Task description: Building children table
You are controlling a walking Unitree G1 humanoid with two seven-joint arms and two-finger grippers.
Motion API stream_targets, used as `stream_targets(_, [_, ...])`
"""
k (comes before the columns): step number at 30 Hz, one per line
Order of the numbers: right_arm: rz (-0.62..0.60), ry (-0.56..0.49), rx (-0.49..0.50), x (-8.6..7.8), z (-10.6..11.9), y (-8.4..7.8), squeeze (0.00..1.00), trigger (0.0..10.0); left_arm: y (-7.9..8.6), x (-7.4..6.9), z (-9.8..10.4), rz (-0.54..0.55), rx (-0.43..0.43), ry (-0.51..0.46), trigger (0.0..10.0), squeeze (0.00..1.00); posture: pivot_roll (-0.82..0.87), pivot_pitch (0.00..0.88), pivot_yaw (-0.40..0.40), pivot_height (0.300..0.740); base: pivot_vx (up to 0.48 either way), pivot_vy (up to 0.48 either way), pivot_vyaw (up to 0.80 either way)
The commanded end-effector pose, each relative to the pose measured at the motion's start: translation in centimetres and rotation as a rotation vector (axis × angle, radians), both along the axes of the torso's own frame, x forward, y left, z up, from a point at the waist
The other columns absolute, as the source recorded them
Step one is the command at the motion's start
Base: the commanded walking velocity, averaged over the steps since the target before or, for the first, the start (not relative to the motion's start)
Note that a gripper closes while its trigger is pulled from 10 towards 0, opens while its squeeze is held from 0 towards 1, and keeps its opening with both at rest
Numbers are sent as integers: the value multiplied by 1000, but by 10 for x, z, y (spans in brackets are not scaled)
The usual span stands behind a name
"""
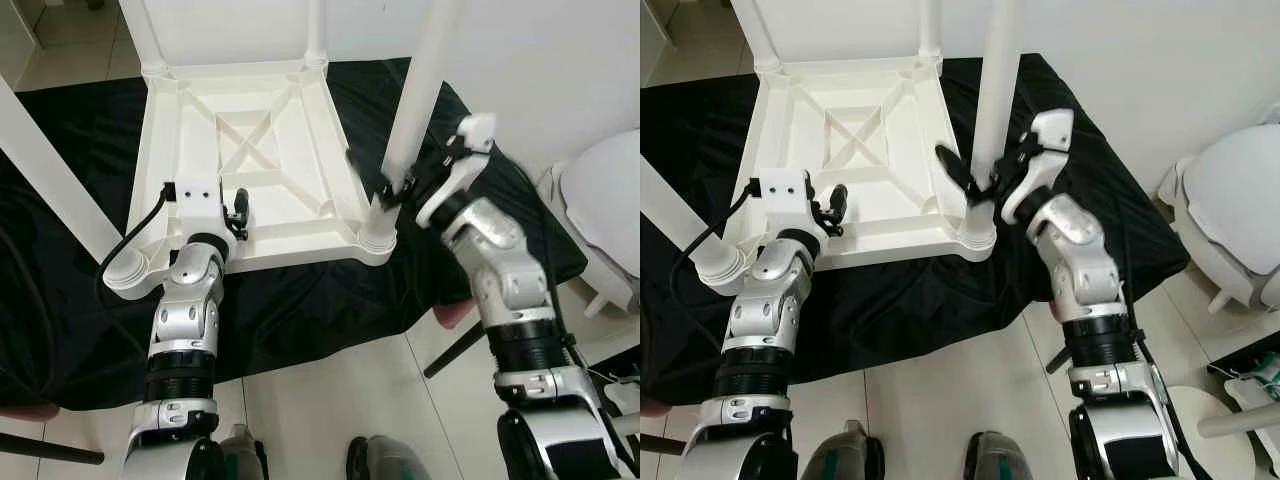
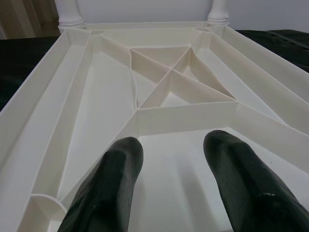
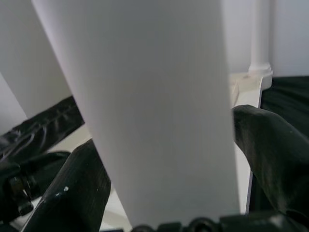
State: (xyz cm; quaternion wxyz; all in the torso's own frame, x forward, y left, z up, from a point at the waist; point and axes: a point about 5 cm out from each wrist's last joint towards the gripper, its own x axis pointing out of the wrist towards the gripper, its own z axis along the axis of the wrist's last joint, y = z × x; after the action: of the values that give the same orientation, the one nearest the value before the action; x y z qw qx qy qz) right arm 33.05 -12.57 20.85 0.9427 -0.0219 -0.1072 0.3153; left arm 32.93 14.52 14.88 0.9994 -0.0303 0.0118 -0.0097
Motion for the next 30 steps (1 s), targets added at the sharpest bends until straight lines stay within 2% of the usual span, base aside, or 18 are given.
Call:
stream_targets(1, [-5,15,-20,1,-3,0,0,10000,8,-3,-3,143,2,23,10000,0,-36,34,-4,740,0,0,0])
stream_targets(6, [-35,37,-36,2,-8,-1,0,10000,9,-5,-9,161,-7,46,10000,0,-38,33,-4,740,0,0,0])
stream_targets(7, [-42,32,-41,3,-8,-1,0,9647,10,-4,-8,162,-7,44,10000,0,-36,31,-3,740,0,0,0])
stream_targets(9, [-44,28,-43,3,-7,0,0,9647,10,-4,-7,163,-7,43,10000,0,-35,32,-3,740,0,0,0])
stream_targets(10, [-47,28,-43,4,-7,0,0,9216,11,-4,-7,165,-6,42,10000,0,-34,33,-5,740,0,0,0])
stream_targets(15, [-54,33,-49,4,-6,1,0,9216,12,-5,-10,171,-7,51,10000,0,-33,33,-6,740,0,0,0])
stream_targets(16, [-64,39,-54,4,-7,1,0,9922,13,-6,-13,177,-10,62,10000,0,-32,33,-8,740,0,0,0])
stream_targets(17, [-72,45,-59,5,-7,0,0,9569,13,-7,-15,181,-12,71,10000,0,-32,33,-9,740,0,0,0])
stream_targets(19, [-93,71,-71,5,-12,-1,0,9569,13,-8,-18,187,-14,81,10000,0,-32,34,-10,740,0,0,0])
stream_targets(20, [-101,81,-77,5,-14,-1,0,9020,13,-9,-19,189,-15,83,10000,0,-32,34,-10,740,0,0,0])
stream_targets(23, [-120,101,-90,5,-17,-1,0,9020,14,-10,-20,202,-21,88,10000,0,-33,35,-12,740,0,0,0])
stream_targets(24, [-130,109,-99,5,-19,0,0,9529,14,-10,-20,210,-26,91,10000,0,-34,34,-12,740,0,0,0])
stream_targets(25, [-141,117,-105,5,-21,0,0,8745,15,-10,-21,220,-33,95,10000,0,-35,36,-13,740,0,0,0])
stream_targets(28, [-149,124,-108,5,-22,0,0,8549,16,-10,-22,229,-38,98,10000,0,-35,35,-12,740,0,0,0])
stream_targets(29, [-152,137,-103,4,-23,3,0,3843,19,-9,-23,255,-47,111,10000,0,-41,33,-15,740,0,0,0])
stream_targets(30, [-152,137,-103,4,-23,3,0,3843,19,-9,-23,255,-47,111,10000,0,-41,33,-15,740,0,0,0])
